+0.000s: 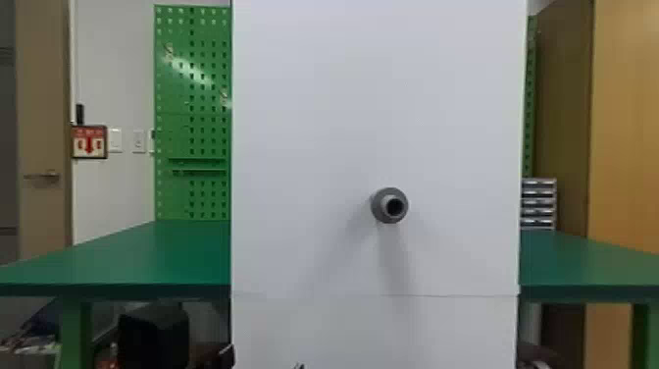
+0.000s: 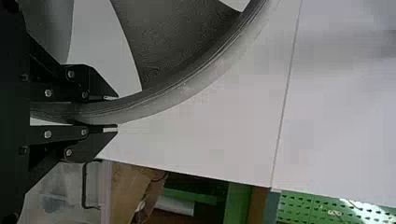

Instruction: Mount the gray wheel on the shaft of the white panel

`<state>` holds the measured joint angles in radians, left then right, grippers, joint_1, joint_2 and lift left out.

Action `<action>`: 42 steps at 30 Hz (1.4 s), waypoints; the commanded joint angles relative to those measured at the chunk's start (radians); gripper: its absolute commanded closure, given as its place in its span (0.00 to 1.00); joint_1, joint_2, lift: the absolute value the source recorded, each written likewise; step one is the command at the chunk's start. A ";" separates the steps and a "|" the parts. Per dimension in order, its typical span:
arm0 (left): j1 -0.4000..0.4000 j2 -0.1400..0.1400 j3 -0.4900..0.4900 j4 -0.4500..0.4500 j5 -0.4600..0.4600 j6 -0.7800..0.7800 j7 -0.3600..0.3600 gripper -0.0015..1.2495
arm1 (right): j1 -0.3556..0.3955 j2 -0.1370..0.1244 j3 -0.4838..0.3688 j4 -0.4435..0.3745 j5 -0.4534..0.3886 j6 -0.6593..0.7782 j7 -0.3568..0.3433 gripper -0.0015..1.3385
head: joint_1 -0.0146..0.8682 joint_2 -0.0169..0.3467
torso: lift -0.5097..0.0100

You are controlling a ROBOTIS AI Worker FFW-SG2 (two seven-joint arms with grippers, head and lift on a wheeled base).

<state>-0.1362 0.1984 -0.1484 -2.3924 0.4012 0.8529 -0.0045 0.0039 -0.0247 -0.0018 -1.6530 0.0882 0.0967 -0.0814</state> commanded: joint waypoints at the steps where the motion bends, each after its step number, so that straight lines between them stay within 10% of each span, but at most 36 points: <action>1: 0.003 0.001 0.003 0.001 0.001 0.000 0.000 0.17 | -0.018 -0.007 0.005 -0.087 0.005 0.090 0.026 0.88 | 0.06 0.16 | 0.00; 42: 0.001 0.006 0.001 0.001 0.004 0.011 0.001 0.17 | -0.366 -0.029 0.036 -0.482 -0.103 0.773 0.038 0.88 | 0.06 0.16 | 0.00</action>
<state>-0.1339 0.2040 -0.1457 -2.3920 0.4050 0.8605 -0.0031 -0.3302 -0.0574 0.0298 -2.1119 -0.0020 0.8255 -0.0299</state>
